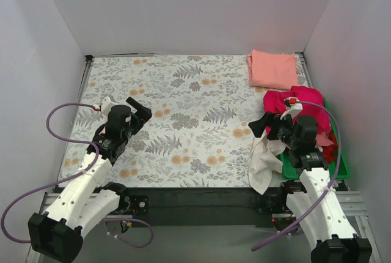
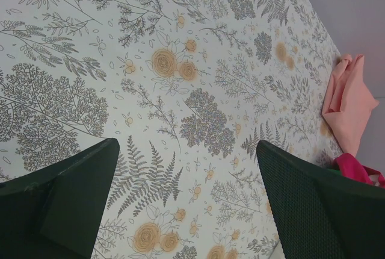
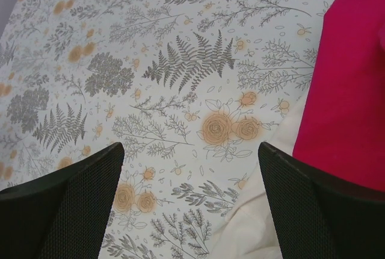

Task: Fold and stack the t-shirts
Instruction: Grab the tshirt from the pile

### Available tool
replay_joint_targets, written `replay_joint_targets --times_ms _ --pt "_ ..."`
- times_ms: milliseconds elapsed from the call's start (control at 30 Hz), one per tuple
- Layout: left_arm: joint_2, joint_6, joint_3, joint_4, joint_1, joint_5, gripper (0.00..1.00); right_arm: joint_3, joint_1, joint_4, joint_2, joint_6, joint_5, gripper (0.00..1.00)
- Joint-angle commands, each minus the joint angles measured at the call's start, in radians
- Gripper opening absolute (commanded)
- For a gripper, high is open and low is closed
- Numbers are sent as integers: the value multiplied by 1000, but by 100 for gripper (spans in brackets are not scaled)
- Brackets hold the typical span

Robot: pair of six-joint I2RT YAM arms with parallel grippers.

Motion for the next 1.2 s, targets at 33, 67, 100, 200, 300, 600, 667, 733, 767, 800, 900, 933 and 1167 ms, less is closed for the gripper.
replay_joint_targets --times_ms 33,67,100,200,300,600,667,733,767,800,900,933,1167 --pt "-9 -1 -6 0 4 -23 98 86 0 29 9 14 63 98" --pt "-11 -1 -8 0 4 -24 98 107 0 29 12 11 70 98" --pt "-13 -1 -8 3 4 -23 98 124 0 31 14 6 83 98" --pt "-17 -1 -14 10 6 -19 98 175 0 29 23 25 245 98" --pt "-17 0 -15 13 4 -15 98 250 0 -41 22 31 399 98" --pt "4 14 -17 33 4 0 98 509 -28 -392 245 -43 873 98" --pt "6 13 -17 33 4 4 98 525 -54 -421 304 -41 893 98" --pt "6 13 -15 34 4 0 98 529 -69 -423 356 -34 909 98" --pt "7 13 -15 33 4 -3 98 532 -103 -423 376 -34 903 98" --pt "7 13 -15 33 4 -4 98 534 -114 -423 397 -31 884 98" --pt "7 13 -18 33 4 -10 98 541 -143 -422 498 -25 852 97" --pt "7 13 -17 30 4 -10 98 544 -150 -415 515 -26 843 94" --pt "0 13 -17 27 4 -12 98 681 -186 -399 537 -57 834 1"
